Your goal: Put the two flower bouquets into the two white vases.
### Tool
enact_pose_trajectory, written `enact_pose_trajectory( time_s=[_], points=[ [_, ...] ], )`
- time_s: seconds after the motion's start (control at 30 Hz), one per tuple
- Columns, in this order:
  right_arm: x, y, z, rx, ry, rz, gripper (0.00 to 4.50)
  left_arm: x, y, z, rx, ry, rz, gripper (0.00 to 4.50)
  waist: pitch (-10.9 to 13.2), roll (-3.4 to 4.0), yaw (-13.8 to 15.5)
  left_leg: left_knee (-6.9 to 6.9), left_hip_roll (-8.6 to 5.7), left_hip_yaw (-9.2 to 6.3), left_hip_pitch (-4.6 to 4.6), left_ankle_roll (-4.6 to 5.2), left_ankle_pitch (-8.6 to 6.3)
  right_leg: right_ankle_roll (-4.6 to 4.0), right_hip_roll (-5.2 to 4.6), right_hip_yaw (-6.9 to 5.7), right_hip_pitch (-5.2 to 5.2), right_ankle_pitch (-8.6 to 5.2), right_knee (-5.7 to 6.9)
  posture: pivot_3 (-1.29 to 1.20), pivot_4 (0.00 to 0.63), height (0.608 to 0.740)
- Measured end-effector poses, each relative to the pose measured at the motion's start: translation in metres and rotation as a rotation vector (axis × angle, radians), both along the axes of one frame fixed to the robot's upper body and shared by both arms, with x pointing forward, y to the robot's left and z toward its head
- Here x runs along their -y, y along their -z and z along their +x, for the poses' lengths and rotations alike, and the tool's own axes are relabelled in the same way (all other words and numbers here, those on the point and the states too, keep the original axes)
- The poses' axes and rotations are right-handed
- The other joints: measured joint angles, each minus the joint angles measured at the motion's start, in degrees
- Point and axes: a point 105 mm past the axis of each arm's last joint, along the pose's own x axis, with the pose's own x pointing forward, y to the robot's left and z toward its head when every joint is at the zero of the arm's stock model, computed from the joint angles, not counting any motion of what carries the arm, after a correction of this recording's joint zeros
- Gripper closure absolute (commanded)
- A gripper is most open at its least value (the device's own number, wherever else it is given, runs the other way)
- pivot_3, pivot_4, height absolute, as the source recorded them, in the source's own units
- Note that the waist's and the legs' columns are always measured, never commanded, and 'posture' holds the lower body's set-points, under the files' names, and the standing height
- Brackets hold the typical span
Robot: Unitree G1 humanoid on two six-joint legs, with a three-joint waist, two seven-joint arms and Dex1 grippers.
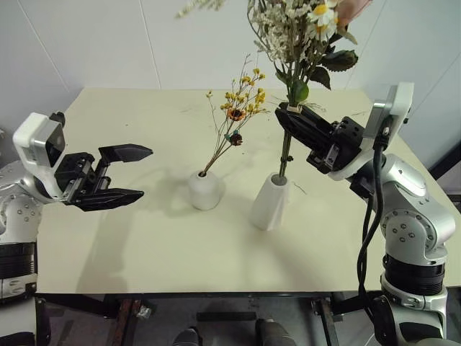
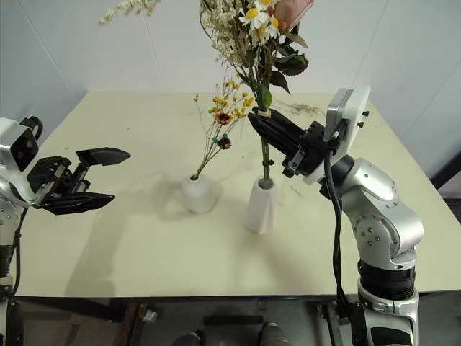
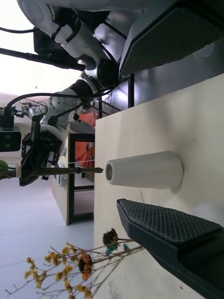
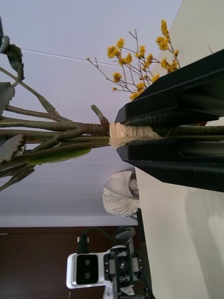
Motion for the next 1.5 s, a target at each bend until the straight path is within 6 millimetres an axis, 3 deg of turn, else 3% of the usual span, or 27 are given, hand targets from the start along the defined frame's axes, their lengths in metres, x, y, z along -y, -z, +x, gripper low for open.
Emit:
enact_pose_trajectory(
  time_s=[0.7,0.83,1.33,1.37,1.5],
  points=[
    [0.003,0.035,0.016,-0.097,0.013,0.001,4.47,-0.015,0.002,-0.004,-0.001,-0.077,0.031,0.00,0.00,0.00,0.00,-0.04,0.00,0.01,0.01,0.00,0.00,-0.02,0.00,-0.01,0.00,-0.01,-0.03,0.00,0.150,0.740],
    [0.002,0.049,0.022,-0.140,0.013,-0.002,4.47,-0.018,0.006,-0.004,-0.011,-0.088,0.026,0.00,0.00,0.00,-0.02,-0.04,0.00,0.01,0.00,0.00,0.00,-0.02,0.00,-0.01,-0.01,-0.01,-0.03,0.00,0.150,0.740],
    [0.005,0.064,0.027,-0.191,0.002,-0.011,4.47,-0.024,0.011,-0.025,-0.009,-0.156,0.033,0.00,0.00,0.00,0.04,-0.09,0.02,0.01,0.02,0.00,0.00,-0.06,-0.01,-0.02,0.00,-0.03,-0.06,0.00,0.150,0.740],
    [0.006,0.066,0.026,-0.200,-0.001,-0.010,3.73,-0.025,0.011,-0.026,-0.009,-0.160,0.032,0.00,0.00,0.00,0.04,-0.09,0.02,0.01,0.02,0.00,0.00,-0.06,-0.01,-0.02,0.00,-0.03,-0.06,0.00,0.150,0.740],
    [0.006,0.075,0.025,-0.245,-0.019,-0.007,2.45,-0.026,0.011,-0.025,-0.014,-0.178,0.027,0.00,0.00,0.00,0.05,-0.09,0.02,0.01,0.03,0.00,0.00,-0.07,0.00,-0.02,0.00,-0.04,-0.05,0.00,0.150,0.740]
  ],
)
